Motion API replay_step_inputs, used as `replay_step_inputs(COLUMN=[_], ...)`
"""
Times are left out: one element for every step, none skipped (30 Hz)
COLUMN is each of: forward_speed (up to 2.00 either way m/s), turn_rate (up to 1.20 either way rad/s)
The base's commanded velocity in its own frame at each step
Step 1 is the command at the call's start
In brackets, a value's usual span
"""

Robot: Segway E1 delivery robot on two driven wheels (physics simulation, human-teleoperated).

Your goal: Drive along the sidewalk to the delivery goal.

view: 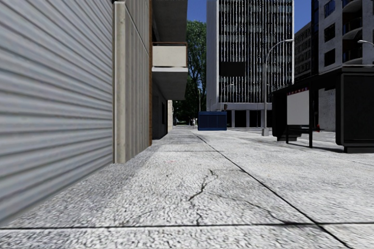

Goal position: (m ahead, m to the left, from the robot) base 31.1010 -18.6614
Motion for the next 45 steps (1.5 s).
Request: replay_step_inputs(forward_speed=[1.93,1.93,1.93,1.93,1.93,1.93,1.93,1.93,1.93,1.93,1.93,1.93,1.93,1.93,1.93,1.93,1.93,1.93,1.93,1.93,1.93,1.93,1.93,1.93,1.93,1.93,1.93,1.93,1.93,1.93,1.93,1.95,1.95,1.95,1.96,1.97,1.97,1.97,1.97,1.98,1.98,1.96,1.96,1.96,1.96], turn_rate=[0.0,0.0,0.0,0.0,0.0,0.0,0.0,0.0,0.0,0.0,0.0,0.0,0.0,0.0,0.0,0.0,0.0,0.0,0.0,0.0,0.0,0.0,0.0,0.0,0.0,0.0,0.0,0.0,0.0,0.0,0.0,0.0,0.0,0.0,0.0,0.0,0.0,0.0,0.0,0.0,0.0,0.0,0.0,0.0,0.0])
